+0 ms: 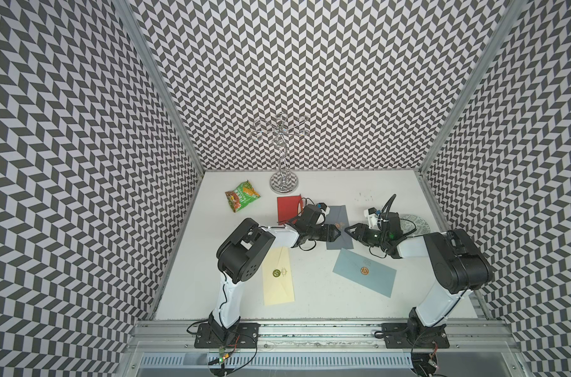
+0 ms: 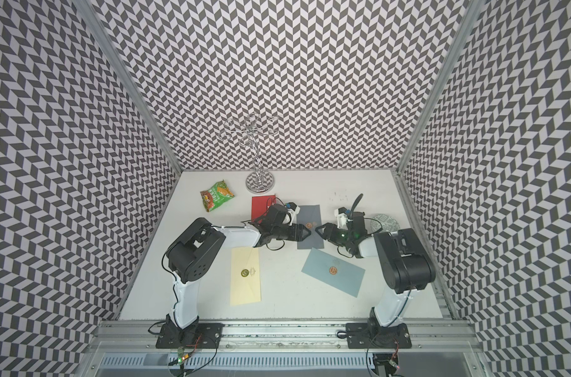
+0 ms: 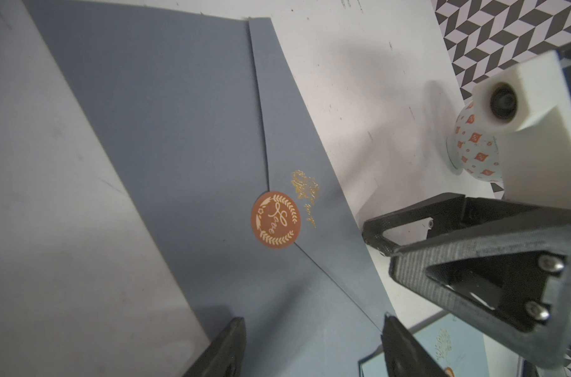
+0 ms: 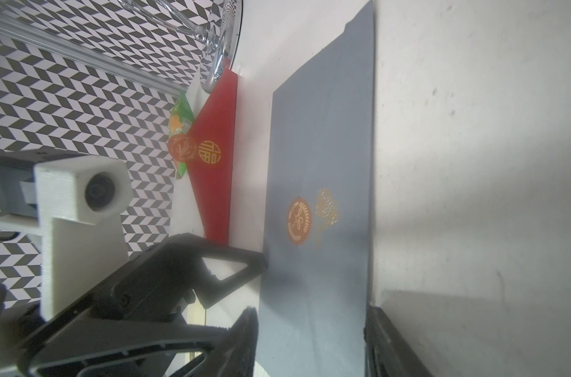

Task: Open the envelope
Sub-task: Pick up the envelope from the center of the board.

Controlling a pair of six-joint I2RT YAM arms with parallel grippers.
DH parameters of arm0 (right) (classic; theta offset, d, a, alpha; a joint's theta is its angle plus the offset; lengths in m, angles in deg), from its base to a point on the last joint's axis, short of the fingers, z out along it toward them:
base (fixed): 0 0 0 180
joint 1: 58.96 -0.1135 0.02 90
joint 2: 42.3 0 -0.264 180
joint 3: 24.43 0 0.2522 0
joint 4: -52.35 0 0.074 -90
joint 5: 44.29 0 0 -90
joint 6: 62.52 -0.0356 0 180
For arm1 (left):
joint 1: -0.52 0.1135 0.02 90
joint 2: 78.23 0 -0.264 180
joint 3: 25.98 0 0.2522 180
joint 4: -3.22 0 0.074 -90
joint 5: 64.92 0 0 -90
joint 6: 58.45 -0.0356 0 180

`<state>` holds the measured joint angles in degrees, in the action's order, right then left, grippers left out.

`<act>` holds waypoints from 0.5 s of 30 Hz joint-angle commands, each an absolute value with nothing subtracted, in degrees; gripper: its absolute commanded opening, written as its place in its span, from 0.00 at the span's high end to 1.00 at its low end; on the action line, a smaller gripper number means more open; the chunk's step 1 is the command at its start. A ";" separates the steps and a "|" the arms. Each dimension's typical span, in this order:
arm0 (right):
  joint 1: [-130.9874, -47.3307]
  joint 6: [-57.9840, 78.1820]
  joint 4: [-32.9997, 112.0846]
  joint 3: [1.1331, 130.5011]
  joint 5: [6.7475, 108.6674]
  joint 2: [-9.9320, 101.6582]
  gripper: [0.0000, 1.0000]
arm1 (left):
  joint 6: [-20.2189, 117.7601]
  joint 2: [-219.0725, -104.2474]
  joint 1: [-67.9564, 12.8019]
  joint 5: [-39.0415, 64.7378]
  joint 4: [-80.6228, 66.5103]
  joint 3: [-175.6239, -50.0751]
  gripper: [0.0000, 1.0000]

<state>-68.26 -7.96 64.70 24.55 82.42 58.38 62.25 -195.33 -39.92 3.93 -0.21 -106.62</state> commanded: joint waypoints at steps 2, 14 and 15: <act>-68.62 -8.28 61.81 23.66 80.18 59.12 0.45 | 60.73 -193.29 -39.73 3.69 -2.17 -107.42 0.30; -68.63 -7.82 61.36 23.62 79.19 59.00 0.45 | 58.90 -193.26 -39.64 3.98 -3.33 -108.55 0.27; -68.62 -7.79 61.36 23.55 79.26 59.00 0.45 | 58.74 -192.95 -39.64 4.23 -3.33 -108.52 0.27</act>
<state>-68.28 -7.91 64.66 24.55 81.96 58.38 60.30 -195.22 -39.92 3.78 -1.57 -107.21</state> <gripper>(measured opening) 0.550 0.727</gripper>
